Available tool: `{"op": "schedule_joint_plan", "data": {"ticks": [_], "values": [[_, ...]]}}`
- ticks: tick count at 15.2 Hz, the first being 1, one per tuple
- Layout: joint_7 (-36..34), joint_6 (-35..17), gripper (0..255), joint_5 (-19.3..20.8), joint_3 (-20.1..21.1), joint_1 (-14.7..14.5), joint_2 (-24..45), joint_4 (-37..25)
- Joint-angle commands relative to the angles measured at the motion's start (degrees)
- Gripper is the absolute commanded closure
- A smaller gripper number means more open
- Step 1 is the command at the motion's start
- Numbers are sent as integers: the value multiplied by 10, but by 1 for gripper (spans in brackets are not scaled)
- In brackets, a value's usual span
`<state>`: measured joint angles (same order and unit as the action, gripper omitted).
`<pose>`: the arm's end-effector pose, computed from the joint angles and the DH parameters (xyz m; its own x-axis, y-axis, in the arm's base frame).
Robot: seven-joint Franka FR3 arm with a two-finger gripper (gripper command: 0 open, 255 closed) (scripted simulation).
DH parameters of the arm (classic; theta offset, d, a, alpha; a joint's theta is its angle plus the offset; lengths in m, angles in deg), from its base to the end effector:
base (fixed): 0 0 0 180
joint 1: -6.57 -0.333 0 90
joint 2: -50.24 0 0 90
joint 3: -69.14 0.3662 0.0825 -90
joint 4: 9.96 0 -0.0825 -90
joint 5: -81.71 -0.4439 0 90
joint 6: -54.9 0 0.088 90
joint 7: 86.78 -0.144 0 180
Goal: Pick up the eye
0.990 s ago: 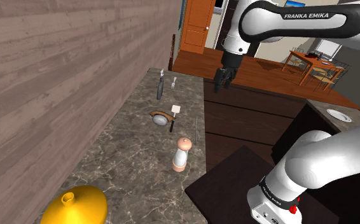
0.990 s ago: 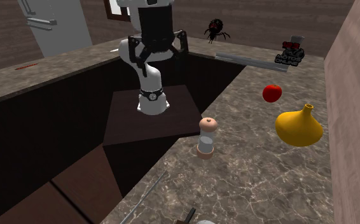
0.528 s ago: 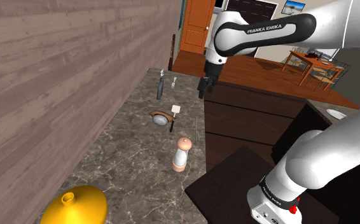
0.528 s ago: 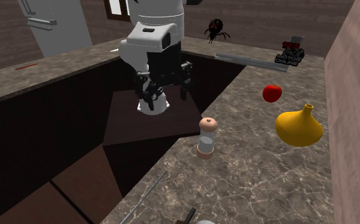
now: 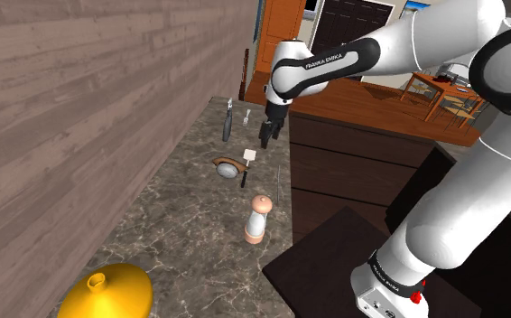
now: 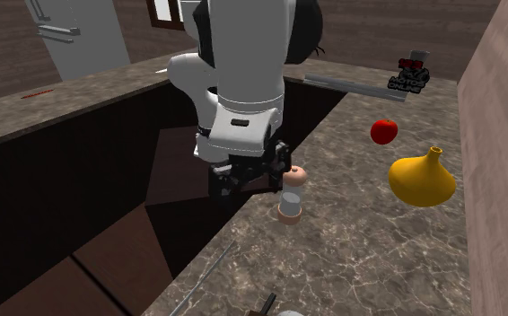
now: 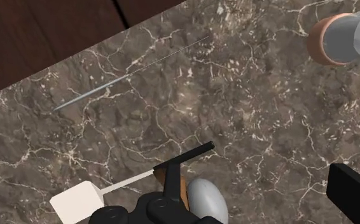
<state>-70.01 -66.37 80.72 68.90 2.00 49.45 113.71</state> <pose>0.5772 0.0450 0.3822 0.9359 0.3516 -0.0228 0.3511 -0.9361 -0.0221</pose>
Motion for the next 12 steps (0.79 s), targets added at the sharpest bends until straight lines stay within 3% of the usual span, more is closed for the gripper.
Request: {"op": "schedule_joint_plan", "data": {"ticks": [1,12], "values": [[13,-18,0,2,1,-1,43,-26],[65,-67,0,21,16,-15,283,-219]]}}
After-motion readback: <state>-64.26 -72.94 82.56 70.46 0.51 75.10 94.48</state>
